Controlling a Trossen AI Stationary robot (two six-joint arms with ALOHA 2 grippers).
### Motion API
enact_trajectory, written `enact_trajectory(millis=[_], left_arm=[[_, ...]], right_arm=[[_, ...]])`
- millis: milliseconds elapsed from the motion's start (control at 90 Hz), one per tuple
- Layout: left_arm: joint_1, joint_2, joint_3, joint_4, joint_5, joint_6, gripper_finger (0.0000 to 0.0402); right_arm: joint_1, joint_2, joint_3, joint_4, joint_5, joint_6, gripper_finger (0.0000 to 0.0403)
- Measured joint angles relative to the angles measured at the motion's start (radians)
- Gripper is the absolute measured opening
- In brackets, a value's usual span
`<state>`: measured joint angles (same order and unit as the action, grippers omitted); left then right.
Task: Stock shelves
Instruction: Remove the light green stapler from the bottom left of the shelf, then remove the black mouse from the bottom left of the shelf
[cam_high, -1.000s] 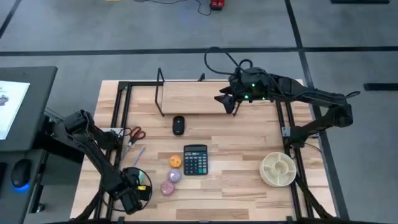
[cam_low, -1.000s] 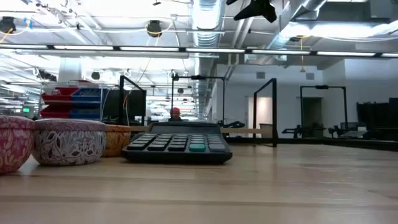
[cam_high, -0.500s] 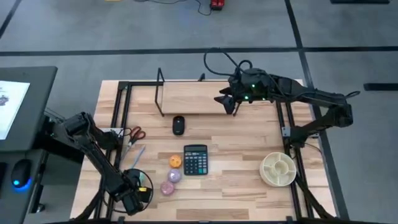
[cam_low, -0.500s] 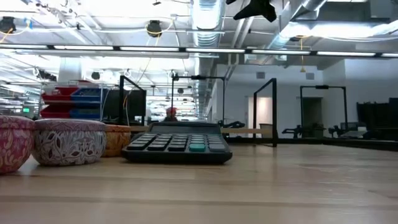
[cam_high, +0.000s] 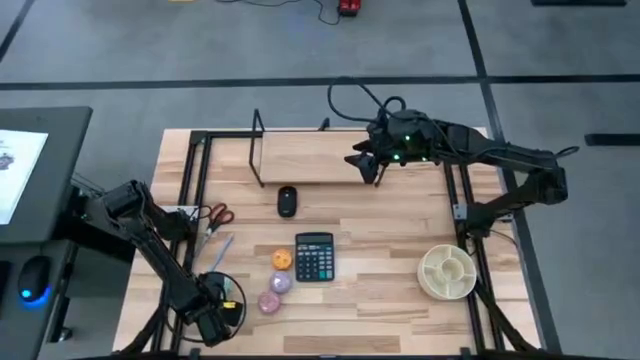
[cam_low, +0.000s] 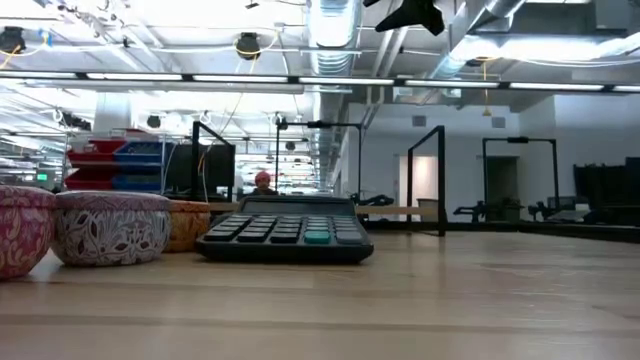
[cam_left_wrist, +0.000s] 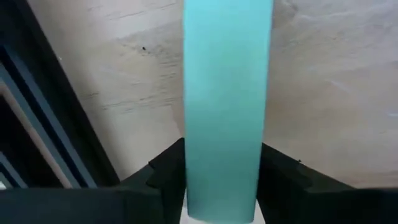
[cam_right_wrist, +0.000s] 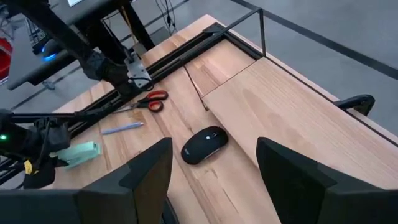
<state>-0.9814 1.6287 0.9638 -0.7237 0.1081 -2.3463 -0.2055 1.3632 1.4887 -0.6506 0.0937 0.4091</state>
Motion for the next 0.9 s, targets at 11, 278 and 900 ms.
enact_trajectory(millis=[11, 278, 900], left_arm=[[0.000, 0.000, 0.000, 0.001, 0.000, 0.000, 0.0151], [-0.013, 0.000, 0.000, 0.001, 0.009, 0.004, 0.0188], [-0.027, -0.212, 0.004, -0.109, 0.026, 0.009, 0.0229]], right_arm=[[0.000, 0.000, 0.000, 0.000, 0.000, 0.000, 0.0223], [0.000, 0.000, 0.000, 0.000, 0.000, -0.001, 0.0223], [0.000, 0.000, 0.000, 0.003, 0.000, -0.115, 0.0223]])
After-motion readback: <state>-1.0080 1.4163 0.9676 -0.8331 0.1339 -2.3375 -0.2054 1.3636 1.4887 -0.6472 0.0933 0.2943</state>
